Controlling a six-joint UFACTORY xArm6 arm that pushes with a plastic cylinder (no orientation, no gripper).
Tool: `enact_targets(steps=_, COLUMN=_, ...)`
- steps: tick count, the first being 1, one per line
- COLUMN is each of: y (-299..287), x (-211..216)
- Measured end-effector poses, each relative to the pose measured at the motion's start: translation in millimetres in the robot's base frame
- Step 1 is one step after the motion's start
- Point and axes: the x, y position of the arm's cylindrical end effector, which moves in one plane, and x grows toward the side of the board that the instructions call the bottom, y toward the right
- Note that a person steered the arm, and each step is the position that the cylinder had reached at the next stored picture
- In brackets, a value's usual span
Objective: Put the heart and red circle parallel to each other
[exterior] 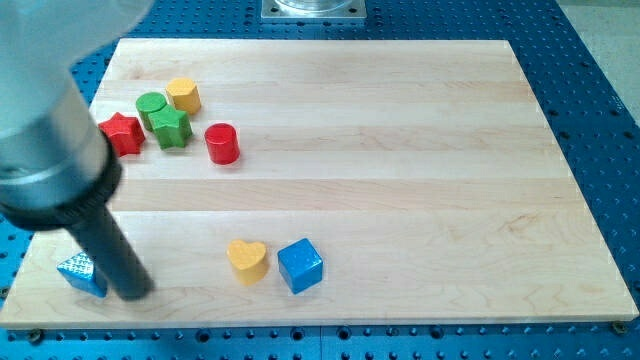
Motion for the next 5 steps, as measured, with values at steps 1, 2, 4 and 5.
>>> enact_targets(steps=1, y=76.1, x=-0.4)
enact_targets(steps=2, y=123.0, x=-10.9)
enact_targets(steps=4, y=96.0, x=-26.1)
enact_targets(steps=5, y=75.5, x=-27.1)
